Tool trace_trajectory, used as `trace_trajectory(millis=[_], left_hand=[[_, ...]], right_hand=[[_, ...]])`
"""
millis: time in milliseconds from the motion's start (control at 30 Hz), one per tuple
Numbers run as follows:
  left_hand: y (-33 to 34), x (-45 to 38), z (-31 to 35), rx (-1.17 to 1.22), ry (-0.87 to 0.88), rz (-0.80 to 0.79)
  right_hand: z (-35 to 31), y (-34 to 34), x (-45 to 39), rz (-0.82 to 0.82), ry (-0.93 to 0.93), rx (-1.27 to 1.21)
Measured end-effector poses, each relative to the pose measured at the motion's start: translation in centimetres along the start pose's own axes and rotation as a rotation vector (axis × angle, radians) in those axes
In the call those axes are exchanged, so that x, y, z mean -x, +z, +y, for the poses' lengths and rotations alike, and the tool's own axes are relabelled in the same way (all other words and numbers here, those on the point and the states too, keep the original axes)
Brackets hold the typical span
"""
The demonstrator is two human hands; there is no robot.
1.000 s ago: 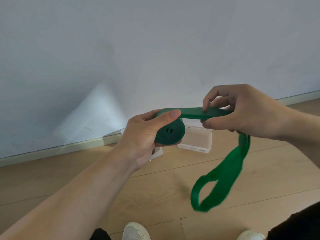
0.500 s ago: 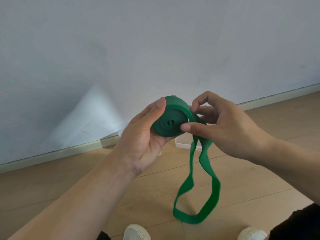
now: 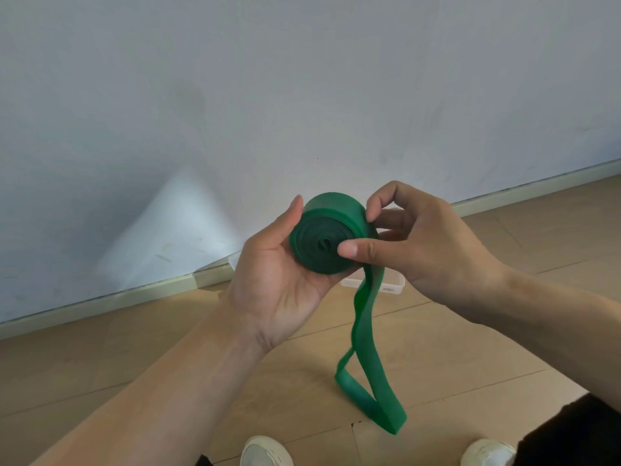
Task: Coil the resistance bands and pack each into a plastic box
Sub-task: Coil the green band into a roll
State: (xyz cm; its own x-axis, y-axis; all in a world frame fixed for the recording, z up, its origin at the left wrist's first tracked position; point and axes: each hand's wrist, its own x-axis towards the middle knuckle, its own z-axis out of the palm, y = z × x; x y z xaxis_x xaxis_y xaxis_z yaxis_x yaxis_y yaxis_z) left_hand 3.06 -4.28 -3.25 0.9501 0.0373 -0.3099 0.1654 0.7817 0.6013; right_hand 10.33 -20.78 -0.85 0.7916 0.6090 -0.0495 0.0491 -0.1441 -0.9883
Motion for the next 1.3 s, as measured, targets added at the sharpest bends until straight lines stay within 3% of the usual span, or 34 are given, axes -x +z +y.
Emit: trace_trajectory(millis=[67,233,333,600,800,900,1067,1200,1300], left_hand=[[0.0,-0.2,-0.1,-0.126,0.002,0.077],[1.3,0.6,-0.1,-0.84,0.16,0.456],[1.7,0.9,-1.5,-1.037,0.195,0.505],[0.4,0.7,-0.2,-0.598,0.065,0.307],[0.0,1.0,0.0,-0.38,-0.043,0.246],[0.1,1.0,0.3,-0.409,-0.06,0.219],[1.1,1.4,-0.5,-0.683,-0.046,0.235],[1.0,1.3,-0.5,-0.638,-0.036,0.23],[0.7,1.3,-0.2,-0.524,-0.073,0.123]], right_hand=[[0.0,0.2,0.2,0.047,-0.035,0.104],[-1.0,0.7,0.8,0.143,-0.165,0.584],[-0.5,1.6,1.1,0.1,-0.316,0.755],[-0.5,-0.4,0.0,0.007,-0.154,0.604],[-0.6,-0.6,-0.3,0.007,-0.166,0.487],[-0.9,-1.0,-0.4,-0.008,-0.157,0.535],[-0.2,-0.2,0.2,-0.035,-0.164,0.59],[0.0,-0.2,0.3,-0.037,-0.135,0.498],[-0.4,-0.4,0.4,-0.074,-0.12,0.498]])
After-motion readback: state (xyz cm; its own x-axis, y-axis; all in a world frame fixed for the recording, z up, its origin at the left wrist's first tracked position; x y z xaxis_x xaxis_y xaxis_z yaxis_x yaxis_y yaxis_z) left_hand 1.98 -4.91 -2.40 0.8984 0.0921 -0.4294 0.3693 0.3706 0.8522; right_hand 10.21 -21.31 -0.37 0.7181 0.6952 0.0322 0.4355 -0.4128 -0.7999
